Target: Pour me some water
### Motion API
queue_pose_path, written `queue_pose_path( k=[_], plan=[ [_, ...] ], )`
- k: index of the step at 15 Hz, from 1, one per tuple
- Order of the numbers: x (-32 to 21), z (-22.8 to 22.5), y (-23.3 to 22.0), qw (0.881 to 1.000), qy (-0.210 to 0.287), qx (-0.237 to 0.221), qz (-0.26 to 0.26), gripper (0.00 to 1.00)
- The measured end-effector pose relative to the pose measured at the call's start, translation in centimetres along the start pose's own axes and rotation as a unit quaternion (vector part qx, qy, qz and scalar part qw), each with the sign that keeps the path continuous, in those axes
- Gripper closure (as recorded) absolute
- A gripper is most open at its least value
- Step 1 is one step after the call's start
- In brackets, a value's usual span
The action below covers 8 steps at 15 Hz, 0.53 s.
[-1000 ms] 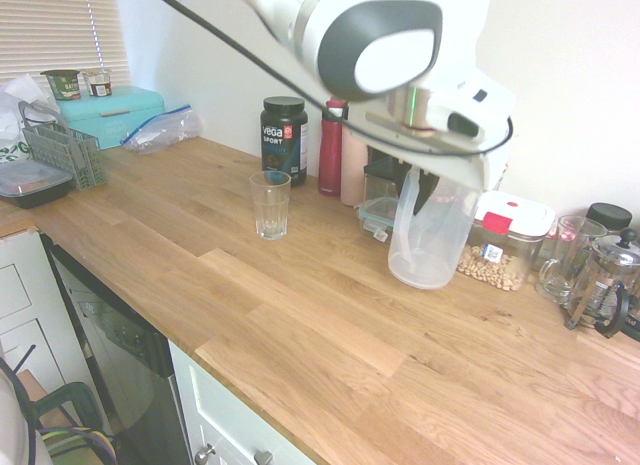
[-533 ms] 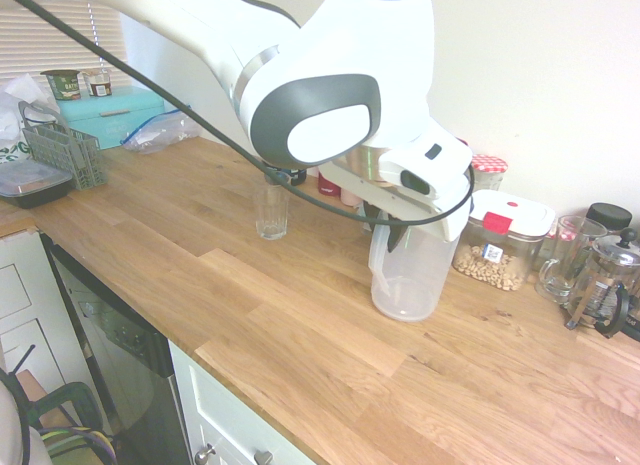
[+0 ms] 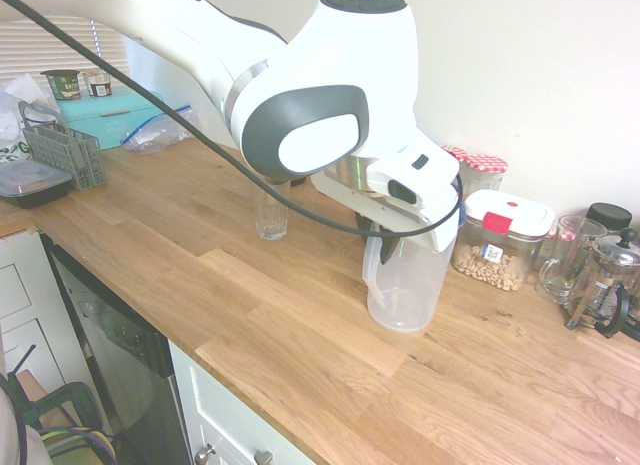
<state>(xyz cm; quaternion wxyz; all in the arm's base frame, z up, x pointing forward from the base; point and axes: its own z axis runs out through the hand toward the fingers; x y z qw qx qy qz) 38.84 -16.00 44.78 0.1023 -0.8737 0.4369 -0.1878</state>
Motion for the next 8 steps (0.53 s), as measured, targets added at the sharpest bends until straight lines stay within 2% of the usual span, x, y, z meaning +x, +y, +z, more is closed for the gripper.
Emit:
queue_pose_path(
  k=[4,8],
  plan=[
    [0.0,0.2,0.3,1.000,-0.002,-0.005,-0.001,0.00],
    [-0.6,-1.0,1.4,0.999,-0.015,-0.032,-0.011,0.00]
  ],
)
